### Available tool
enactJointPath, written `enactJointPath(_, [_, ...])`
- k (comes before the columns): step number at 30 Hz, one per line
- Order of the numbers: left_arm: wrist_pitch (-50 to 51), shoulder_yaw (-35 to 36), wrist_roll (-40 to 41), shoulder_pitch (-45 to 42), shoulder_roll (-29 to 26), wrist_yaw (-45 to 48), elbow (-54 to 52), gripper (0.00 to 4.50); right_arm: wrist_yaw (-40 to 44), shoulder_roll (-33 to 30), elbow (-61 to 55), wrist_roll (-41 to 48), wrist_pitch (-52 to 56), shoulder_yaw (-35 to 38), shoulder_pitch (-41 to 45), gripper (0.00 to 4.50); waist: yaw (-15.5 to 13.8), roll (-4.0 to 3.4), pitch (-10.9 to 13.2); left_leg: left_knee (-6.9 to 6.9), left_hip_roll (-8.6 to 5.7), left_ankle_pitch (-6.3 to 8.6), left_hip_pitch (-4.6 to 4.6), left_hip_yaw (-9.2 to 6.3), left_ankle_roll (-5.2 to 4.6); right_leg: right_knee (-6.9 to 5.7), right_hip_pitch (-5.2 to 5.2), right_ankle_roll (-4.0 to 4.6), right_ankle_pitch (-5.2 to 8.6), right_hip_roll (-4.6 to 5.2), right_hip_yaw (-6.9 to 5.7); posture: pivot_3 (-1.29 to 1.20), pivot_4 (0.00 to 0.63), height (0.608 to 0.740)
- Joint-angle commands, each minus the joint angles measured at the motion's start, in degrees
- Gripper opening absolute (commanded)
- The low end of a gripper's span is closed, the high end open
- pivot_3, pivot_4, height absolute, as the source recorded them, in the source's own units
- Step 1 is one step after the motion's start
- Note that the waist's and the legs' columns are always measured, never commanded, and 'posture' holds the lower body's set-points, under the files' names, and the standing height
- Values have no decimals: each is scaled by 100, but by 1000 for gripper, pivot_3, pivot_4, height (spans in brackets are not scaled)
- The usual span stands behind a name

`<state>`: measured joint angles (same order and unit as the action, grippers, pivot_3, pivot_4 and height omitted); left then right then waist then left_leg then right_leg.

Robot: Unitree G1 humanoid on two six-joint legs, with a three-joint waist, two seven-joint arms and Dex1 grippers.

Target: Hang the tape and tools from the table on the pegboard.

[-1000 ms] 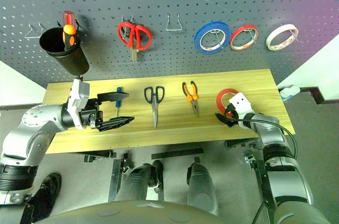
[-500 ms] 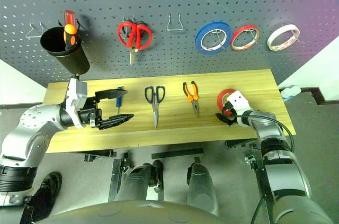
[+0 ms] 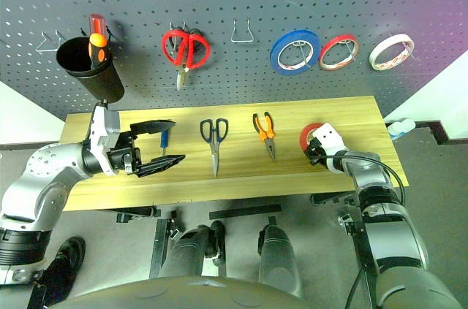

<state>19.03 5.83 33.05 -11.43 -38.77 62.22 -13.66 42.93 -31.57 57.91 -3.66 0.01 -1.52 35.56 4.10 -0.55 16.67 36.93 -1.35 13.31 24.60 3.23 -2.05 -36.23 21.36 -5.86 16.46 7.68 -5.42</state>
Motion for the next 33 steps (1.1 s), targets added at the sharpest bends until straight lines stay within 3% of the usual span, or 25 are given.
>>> enactJointPath(1, [-89, 140, 51, -19, -56, 3, -175, 4500, -51, -6, 156, -14, -15, 8, 25, 728, 1, 0, 0, 0, 0, 0, 0, 0, 0, 0, 0, 0, 0, 0, 0, -167, 283, 740])
enactJointPath(19, [-179, 309, 80, -93, -24, -20, -33, 4500, 944, 4, -655, 1645, -68, 1305, -466, 727, 1, 1, -1, -1, -1, -3, 10, 5, 3, 5, 2, -14, -7, -6, -8, -186, 220, 740])
enactJointPath(33, [-133, 389, 227, -354, -11, 132, 206, 4500, 1048, 45, -2479, 2835, 758, 2085, -1652, 727, 16, 6, -17, 5, -2, -4, 12, 18, 2, 2, 4, -25, -13, -9, -13, -257, 175, 740])
